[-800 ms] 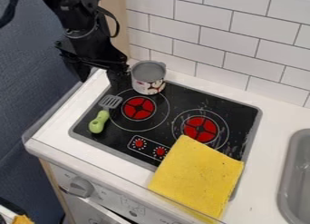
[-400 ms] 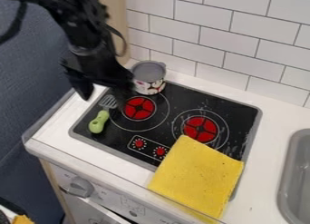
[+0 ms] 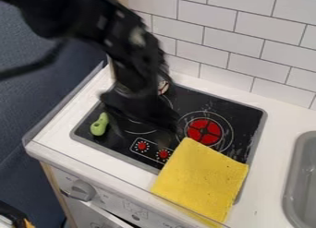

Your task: Put the yellow cloth between the burners of the stove.

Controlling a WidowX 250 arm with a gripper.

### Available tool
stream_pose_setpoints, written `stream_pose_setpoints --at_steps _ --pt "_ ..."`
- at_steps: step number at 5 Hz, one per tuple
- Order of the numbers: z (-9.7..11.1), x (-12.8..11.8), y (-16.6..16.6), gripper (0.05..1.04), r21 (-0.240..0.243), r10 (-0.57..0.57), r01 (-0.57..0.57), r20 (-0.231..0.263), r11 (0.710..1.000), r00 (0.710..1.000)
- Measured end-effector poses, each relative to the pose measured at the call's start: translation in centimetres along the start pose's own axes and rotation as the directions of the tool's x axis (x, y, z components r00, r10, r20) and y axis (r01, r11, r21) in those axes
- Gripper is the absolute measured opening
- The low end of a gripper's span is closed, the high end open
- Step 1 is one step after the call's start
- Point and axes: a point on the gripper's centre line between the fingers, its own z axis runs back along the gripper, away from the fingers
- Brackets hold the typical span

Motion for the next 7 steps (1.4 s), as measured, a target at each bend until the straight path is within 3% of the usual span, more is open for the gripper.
stream_pose_setpoints --at_steps 1,4,7 --pt "-1.6 -1.0 -3.0 1.0 -0.032 -0.046 0.045 -0.044 0.998 0.998" --pt "-6.4 -0.8 -6.2 1.0 -0.008 -0.111 0.111 -0.082 0.994 0.99" --pt "-7.5 3.5 -6.7 1.001 -0.023 -0.066 0.064 -0.069 0.998 0.995"
